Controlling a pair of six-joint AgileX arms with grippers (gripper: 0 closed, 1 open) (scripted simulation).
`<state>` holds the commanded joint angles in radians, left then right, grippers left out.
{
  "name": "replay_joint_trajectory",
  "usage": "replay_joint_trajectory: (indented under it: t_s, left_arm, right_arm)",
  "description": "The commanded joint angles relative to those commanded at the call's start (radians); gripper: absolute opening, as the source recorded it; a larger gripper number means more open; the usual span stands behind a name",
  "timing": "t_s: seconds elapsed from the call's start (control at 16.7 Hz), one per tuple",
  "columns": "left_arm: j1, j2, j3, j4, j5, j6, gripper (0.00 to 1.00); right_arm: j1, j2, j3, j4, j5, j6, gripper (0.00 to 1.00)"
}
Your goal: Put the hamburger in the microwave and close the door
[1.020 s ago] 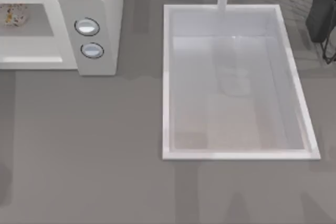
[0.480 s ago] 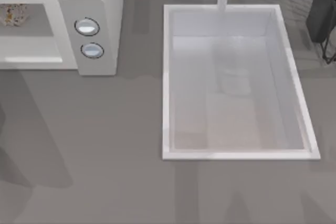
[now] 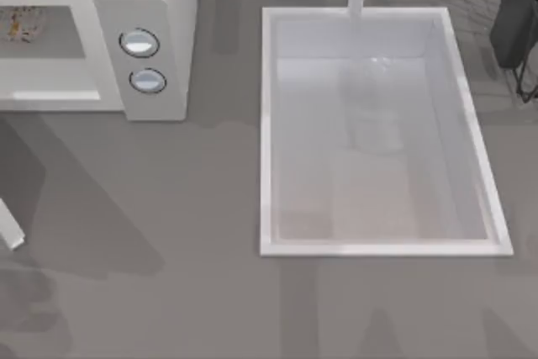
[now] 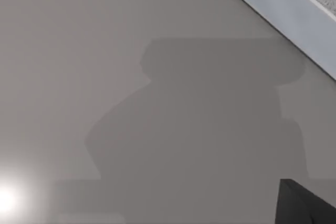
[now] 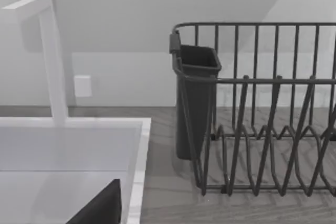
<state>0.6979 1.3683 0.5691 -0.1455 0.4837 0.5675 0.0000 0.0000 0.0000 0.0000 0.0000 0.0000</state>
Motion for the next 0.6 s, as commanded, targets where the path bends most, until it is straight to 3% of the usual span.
replay_joint_trajectory:
  t_s: [0.3, 0.6]
  left_arm:
    - [-0.153, -0.148, -0.122, 0.045, -0.092, -0.144, 0.00]
    - [-0.162, -0.156, -0.129, 0.046, -0.096, -0.155, 0.00]
  right_arm:
    - [0.000, 0.000, 0.000, 0.000, 0.000, 0.000, 1.00]
    - [0.000, 0.000, 0.000, 0.000, 0.000, 0.000, 1.00]
